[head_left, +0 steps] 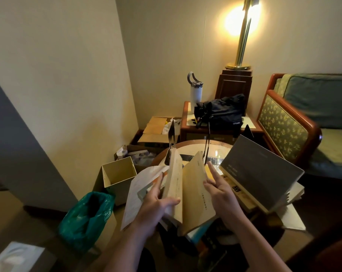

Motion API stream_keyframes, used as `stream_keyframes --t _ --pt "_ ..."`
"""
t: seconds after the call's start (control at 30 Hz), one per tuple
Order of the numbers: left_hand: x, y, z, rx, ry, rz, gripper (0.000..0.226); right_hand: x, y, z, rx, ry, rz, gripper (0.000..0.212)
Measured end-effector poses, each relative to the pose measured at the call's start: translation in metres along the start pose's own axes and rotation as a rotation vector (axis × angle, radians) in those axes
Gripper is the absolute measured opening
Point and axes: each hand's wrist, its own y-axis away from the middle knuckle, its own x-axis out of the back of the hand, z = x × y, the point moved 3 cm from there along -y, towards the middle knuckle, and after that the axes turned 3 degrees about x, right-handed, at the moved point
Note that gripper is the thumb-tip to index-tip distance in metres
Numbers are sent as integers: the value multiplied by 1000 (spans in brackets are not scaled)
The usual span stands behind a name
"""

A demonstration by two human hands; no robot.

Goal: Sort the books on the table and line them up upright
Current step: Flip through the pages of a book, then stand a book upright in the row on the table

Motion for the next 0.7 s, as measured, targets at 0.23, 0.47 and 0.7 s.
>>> stream_keyframes --t 0.23,0.47,0.7 --pt "-51 -16 -17 27 171 -189 65 4 1 5 -34 -21 -27 61" --pt "-74 -26 -40 -123 -359 -102 61 24 4 24 -152 -120 40 63" --pt "-52 -36 -20 -236 -527 176 64 39 15 16 -144 -357 1 57"
